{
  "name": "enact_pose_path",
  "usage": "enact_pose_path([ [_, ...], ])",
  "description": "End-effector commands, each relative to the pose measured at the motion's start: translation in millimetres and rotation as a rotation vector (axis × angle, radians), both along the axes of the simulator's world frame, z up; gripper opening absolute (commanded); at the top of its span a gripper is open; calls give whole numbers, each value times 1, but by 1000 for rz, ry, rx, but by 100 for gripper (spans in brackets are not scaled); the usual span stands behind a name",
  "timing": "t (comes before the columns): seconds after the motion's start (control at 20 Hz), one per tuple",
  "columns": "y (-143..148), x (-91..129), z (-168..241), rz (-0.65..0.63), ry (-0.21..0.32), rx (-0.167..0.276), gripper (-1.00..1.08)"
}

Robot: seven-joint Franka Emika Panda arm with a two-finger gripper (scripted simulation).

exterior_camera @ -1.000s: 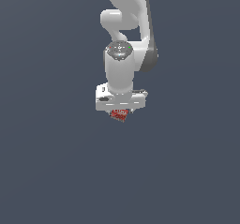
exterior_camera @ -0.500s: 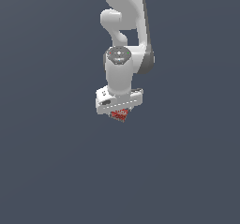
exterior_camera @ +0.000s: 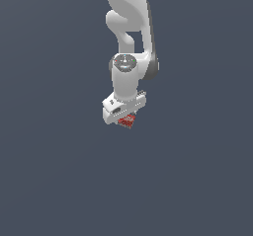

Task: Pick up the object and move it to a goal position.

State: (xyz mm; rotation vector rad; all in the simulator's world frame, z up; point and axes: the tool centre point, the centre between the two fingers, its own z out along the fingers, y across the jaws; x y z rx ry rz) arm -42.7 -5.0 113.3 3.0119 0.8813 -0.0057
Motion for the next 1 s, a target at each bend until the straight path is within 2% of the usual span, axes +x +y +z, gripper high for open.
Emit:
enact_pose_path([
  [0.0, 0, -6, -6, 73, 0, -1, 100],
  [0.55, 0, -32, -32, 381, 0, 0, 100],
  [0.95, 1, -45, -44, 534, 0, 3, 100],
])
